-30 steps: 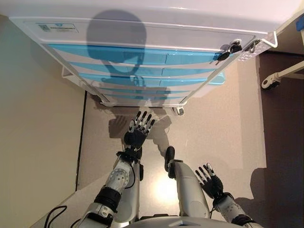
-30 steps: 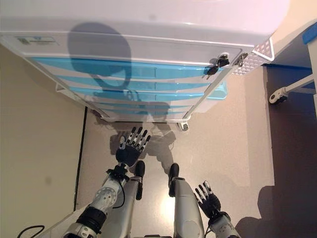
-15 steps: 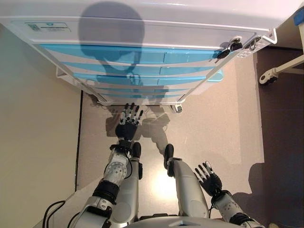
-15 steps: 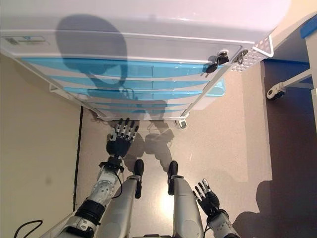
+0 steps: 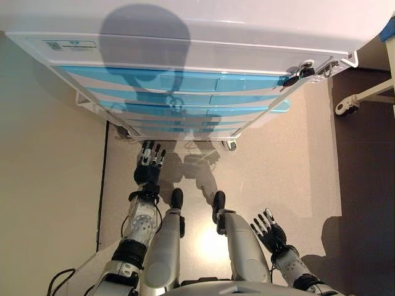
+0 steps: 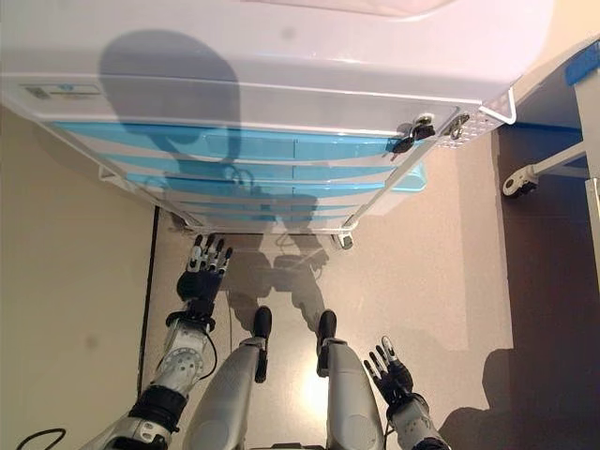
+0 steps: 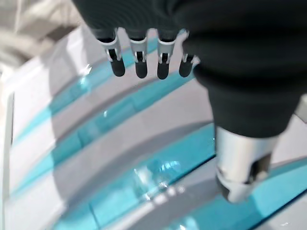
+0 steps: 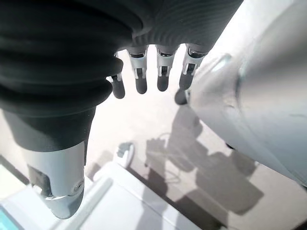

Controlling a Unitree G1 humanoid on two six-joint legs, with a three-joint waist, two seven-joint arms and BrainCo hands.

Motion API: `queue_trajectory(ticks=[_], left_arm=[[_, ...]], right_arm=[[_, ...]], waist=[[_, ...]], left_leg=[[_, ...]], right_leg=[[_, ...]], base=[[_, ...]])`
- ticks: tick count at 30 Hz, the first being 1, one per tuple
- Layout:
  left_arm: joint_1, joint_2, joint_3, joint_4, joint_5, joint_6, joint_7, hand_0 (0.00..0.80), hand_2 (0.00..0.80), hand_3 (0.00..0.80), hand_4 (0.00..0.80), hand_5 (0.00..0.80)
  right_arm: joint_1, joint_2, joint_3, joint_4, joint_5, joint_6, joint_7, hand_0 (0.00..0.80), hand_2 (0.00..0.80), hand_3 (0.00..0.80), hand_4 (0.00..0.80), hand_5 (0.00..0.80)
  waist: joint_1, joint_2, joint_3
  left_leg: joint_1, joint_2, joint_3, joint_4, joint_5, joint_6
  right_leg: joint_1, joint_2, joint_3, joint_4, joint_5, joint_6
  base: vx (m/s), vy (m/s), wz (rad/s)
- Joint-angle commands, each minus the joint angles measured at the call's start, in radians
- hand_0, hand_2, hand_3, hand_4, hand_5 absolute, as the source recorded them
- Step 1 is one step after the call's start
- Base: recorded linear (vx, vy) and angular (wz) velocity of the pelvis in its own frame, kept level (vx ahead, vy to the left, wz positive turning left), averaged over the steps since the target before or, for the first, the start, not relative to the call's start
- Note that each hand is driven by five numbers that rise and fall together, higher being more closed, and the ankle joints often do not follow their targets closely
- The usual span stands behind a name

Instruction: Open the drawer and pick up the medicine

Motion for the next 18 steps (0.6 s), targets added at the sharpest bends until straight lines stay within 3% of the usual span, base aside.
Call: queue_trajectory(ticks=[1, 7, 8, 10, 18], left_arm=[[0.052, 0.008, 0.015, -0.091, 0.180, -0.031, 0.072, 0.000, 0.000, 0.000, 0.000, 0.000], [0.101, 0.068, 0.018, -0.067, 0.480, 0.018, 0.185, 0.000, 0.000, 0.000, 0.000, 0.000], [0.106, 0.069, 0.018, -0.018, 0.533, 0.041, 0.215, 0.000, 0.000, 0.000, 0.000, 0.000], [0.106, 0.069, 0.018, -0.018, 0.533, 0.041, 0.215, 0.000, 0.000, 0.000, 0.000, 0.000], [0.069, 0.102, -0.001, 0.201, 0.813, 0.122, 0.362, 0.000, 0.000, 0.000, 0.000, 0.000]], right_arm=[[0.028, -0.027, -0.002, -0.032, -0.034, -0.050, -0.035, 0.000, 0.000, 0.000, 0.000, 0.000], [0.031, -0.032, -0.001, -0.062, -0.072, -0.065, -0.070, 0.000, 0.000, 0.000, 0.000, 0.000], [0.032, -0.035, 0.003, -0.062, -0.077, -0.061, -0.075, 0.000, 0.000, 0.000, 0.000, 0.000], [0.032, -0.035, 0.003, -0.062, -0.077, -0.061, -0.075, 0.000, 0.000, 0.000, 0.000, 0.000], [0.009, -0.038, 0.023, -0.025, -0.104, -0.061, -0.107, 0.000, 0.000, 0.000, 0.000, 0.000]], waist=[[-0.004, 0.033, -0.040], [-0.004, 0.046, -0.041], [-0.004, 0.049, -0.042], [-0.004, 0.049, -0.042], [-0.007, 0.059, -0.062]], left_leg=[[-0.009, -0.043, 0.002, -0.035, -0.009, 0.027], [-0.010, -0.047, 0.000, -0.047, 0.005, 0.027], [-0.012, -0.047, 0.002, -0.050, 0.009, 0.027], [-0.012, -0.047, 0.001, -0.050, 0.009, 0.027], [-0.011, -0.045, 0.001, -0.083, 0.032, 0.023]], right_leg=[[-0.039, -0.008, -0.013, -0.082, 0.129, 0.030], [-0.036, -0.011, -0.017, -0.089, 0.134, 0.030], [-0.037, -0.011, -0.017, -0.091, 0.136, 0.030], [-0.037, -0.011, -0.017, -0.091, 0.136, 0.030], [-0.039, -0.012, -0.020, -0.108, 0.140, 0.030]], base=[[-0.012, -0.010, 0.04], [-0.009, -0.005, 0.03], [-0.015, 0.002, 0.05], [-0.006, 0.001, 0.02], [0.000, 0.000, 0.00]])
